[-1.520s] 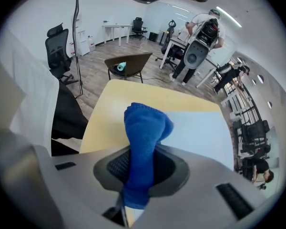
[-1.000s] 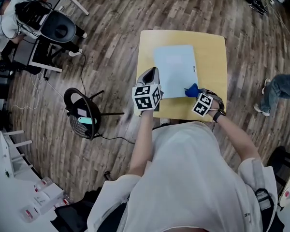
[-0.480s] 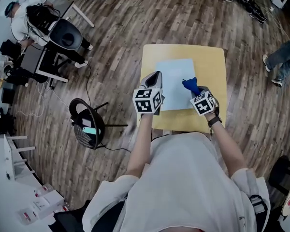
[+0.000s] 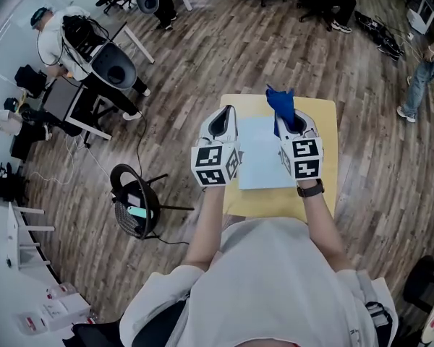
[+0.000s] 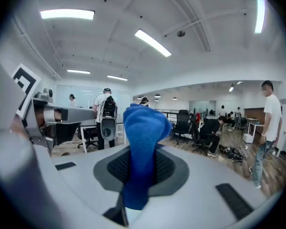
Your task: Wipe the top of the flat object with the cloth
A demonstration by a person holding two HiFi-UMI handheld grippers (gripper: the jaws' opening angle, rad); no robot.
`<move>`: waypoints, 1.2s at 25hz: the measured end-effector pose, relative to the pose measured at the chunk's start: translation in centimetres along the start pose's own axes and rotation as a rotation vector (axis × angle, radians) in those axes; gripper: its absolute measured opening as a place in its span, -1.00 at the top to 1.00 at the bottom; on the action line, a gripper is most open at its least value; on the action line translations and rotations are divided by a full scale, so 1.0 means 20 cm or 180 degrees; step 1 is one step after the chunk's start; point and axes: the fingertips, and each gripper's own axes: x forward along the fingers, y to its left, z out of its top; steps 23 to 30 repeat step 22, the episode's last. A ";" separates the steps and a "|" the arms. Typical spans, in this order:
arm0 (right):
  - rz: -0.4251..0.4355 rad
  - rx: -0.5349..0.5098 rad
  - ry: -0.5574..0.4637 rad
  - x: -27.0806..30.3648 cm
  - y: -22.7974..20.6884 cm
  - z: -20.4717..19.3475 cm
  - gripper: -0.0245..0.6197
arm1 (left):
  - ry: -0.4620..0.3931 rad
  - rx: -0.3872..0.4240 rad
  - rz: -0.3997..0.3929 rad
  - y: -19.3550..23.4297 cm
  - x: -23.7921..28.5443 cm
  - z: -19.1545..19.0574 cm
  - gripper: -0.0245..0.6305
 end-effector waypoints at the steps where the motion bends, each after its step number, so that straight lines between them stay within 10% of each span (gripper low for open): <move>1: -0.0014 -0.0014 -0.0085 -0.02 -0.01 0.04 0.72 | -0.0054 0.0018 -0.0002 -0.02 -0.01 0.03 0.89; 15: 0.0025 0.0059 -0.0351 -0.15 -0.17 0.09 0.72 | -0.0193 0.0095 -0.0076 -0.27 0.03 0.08 0.89; 22: 0.0206 0.0181 0.0053 -0.33 -0.16 -0.20 0.72 | 0.1196 -0.0206 -0.1204 -0.79 -0.09 -0.55 0.89; 30: 0.0206 0.0181 0.0053 -0.33 -0.16 -0.20 0.72 | 0.1196 -0.0206 -0.1204 -0.79 -0.09 -0.55 0.89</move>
